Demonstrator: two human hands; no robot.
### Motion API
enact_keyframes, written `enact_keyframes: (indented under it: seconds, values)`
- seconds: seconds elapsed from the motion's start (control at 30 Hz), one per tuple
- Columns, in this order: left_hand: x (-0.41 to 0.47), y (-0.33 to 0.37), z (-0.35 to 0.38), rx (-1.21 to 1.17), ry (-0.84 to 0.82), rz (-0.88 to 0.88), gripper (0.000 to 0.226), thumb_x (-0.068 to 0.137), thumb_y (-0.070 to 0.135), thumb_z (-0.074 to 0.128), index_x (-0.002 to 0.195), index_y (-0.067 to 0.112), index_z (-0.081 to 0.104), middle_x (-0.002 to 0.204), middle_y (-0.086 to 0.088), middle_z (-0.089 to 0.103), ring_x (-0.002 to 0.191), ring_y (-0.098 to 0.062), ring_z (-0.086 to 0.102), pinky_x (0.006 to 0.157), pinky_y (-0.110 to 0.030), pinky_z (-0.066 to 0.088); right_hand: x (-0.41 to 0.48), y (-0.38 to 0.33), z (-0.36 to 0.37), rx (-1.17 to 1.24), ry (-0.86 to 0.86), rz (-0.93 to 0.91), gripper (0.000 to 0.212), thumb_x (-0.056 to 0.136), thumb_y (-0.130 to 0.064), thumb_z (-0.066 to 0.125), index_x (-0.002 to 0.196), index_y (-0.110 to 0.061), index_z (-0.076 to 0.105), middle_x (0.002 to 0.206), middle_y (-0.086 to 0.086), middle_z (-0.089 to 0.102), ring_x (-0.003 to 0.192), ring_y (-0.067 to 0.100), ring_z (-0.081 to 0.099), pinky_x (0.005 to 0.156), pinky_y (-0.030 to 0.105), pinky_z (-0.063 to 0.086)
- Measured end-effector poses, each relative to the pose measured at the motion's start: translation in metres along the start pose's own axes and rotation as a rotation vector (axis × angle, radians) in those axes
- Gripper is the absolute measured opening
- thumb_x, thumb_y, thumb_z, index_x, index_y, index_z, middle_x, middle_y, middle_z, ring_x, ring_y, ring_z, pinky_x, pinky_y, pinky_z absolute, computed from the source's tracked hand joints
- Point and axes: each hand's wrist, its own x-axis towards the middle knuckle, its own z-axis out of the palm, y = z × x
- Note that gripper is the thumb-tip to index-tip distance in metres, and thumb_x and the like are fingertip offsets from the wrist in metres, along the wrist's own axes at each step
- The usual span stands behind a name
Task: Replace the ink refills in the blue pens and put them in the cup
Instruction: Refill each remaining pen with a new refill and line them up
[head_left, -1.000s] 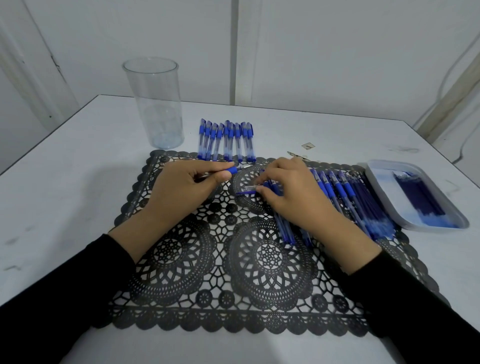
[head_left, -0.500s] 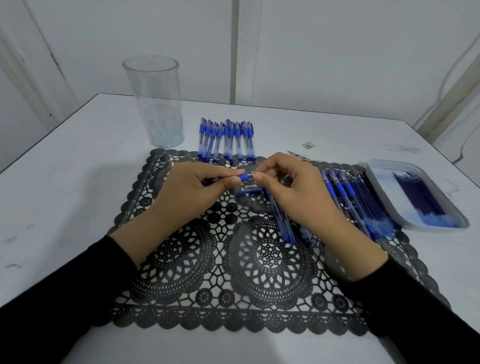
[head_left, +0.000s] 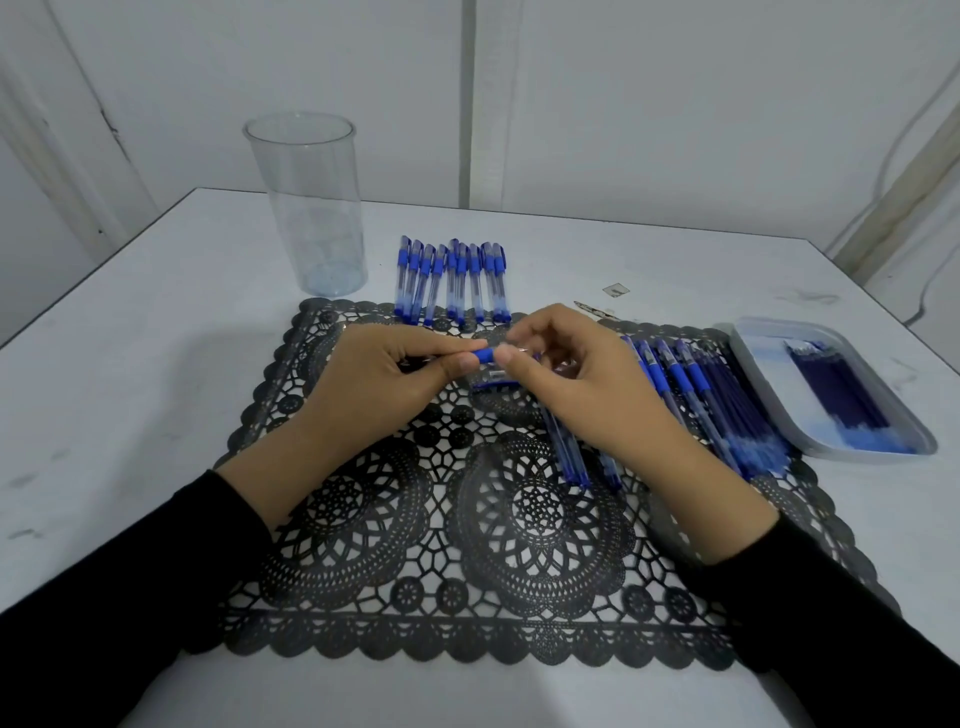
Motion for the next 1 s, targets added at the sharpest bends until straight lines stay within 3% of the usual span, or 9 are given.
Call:
enact_keyframes:
  seconds: [0.13, 0.27, 0.37, 0.47, 0.57, 0.73, 0.83, 1.0]
  values:
    - [-0.0004, 0.0014, 0.0006, 0.003, 0.004, 0.011, 0.024, 0.085, 0.023, 0.075, 0.108, 0.024, 0.074, 0.093, 0.015, 0.074, 0.081, -0.004, 0.072, 0.076, -0.027, 0.059, 0.0002, 0.0015, 0.0009, -0.027, -0.023, -0.013, 0.008, 0.09, -0.02, 0.067, 0.097, -0.022, 0.065, 0.085, -0.005, 0.064, 0.067, 0.002, 0.051, 0.06, 0.011, 0.04]
    - [0.0002, 0.0015, 0.0, -0.01, -0.002, 0.02, 0.023, 0.085, 0.022, 0.074, 0.108, 0.024, 0.073, 0.092, 0.016, 0.073, 0.083, 0.004, 0.07, 0.076, -0.013, 0.055, -0.0005, -0.0001, 0.0004, -0.016, -0.022, -0.007, 0.004, 0.093, -0.027, 0.064, 0.095, -0.023, 0.065, 0.079, -0.009, 0.06, 0.065, 0.0, 0.05, 0.06, 0.012, 0.041]
    - [0.0007, 0.0003, 0.0005, 0.009, 0.001, 0.036, 0.025, 0.083, 0.023, 0.075, 0.108, 0.022, 0.073, 0.093, 0.013, 0.074, 0.082, 0.002, 0.071, 0.076, -0.018, 0.057, -0.0006, -0.0003, 0.0005, -0.019, -0.026, -0.01, 0.008, 0.091, -0.019, 0.066, 0.098, -0.021, 0.066, 0.082, -0.008, 0.061, 0.065, -0.001, 0.049, 0.06, 0.011, 0.041]
    - [0.0004, -0.0003, 0.0004, 0.005, 0.001, 0.041, 0.025, 0.084, 0.022, 0.075, 0.108, 0.022, 0.073, 0.094, 0.012, 0.074, 0.084, 0.004, 0.07, 0.077, -0.013, 0.054, -0.0012, -0.0005, 0.0001, -0.011, -0.024, 0.002, 0.012, 0.091, -0.025, 0.066, 0.103, -0.024, 0.065, 0.087, -0.009, 0.063, 0.066, 0.001, 0.051, 0.059, 0.011, 0.042]
    - [0.0006, -0.0012, -0.0001, 0.017, -0.006, 0.034, 0.024, 0.084, 0.018, 0.076, 0.108, 0.022, 0.073, 0.093, 0.014, 0.073, 0.083, 0.006, 0.069, 0.076, -0.009, 0.052, -0.0013, -0.0009, 0.0005, -0.03, -0.008, -0.008, 0.005, 0.093, -0.019, 0.064, 0.095, -0.021, 0.067, 0.075, -0.014, 0.057, 0.064, 0.0, 0.049, 0.057, 0.01, 0.04]
    - [0.0003, -0.0017, 0.0009, 0.027, -0.009, 0.035, 0.027, 0.083, 0.016, 0.078, 0.108, 0.024, 0.072, 0.092, 0.018, 0.071, 0.082, 0.01, 0.068, 0.075, -0.007, 0.05, -0.0009, 0.0011, -0.0017, -0.036, 0.006, -0.016, 0.01, 0.089, -0.01, 0.068, 0.095, -0.018, 0.069, 0.07, -0.028, 0.057, 0.06, -0.002, 0.047, 0.056, 0.009, 0.038]
    - [0.0005, -0.0024, 0.0002, 0.034, -0.011, 0.039, 0.027, 0.083, 0.017, 0.078, 0.108, 0.024, 0.072, 0.092, 0.016, 0.073, 0.081, 0.005, 0.069, 0.074, -0.011, 0.053, -0.001, 0.002, -0.0019, -0.014, 0.007, -0.023, 0.012, 0.089, -0.019, 0.07, 0.1, -0.021, 0.069, 0.08, -0.019, 0.063, 0.063, -0.001, 0.048, 0.058, 0.01, 0.039]
    - [0.0006, -0.0032, 0.0002, 0.046, -0.025, 0.038, 0.026, 0.083, 0.018, 0.077, 0.108, 0.024, 0.072, 0.091, 0.016, 0.073, 0.08, 0.008, 0.068, 0.074, -0.008, 0.05, 0.0002, 0.0047, -0.0005, -0.035, 0.022, -0.028, 0.004, 0.089, -0.02, 0.069, 0.093, -0.02, 0.07, 0.072, -0.016, 0.059, 0.061, 0.0, 0.047, 0.058, 0.012, 0.038]
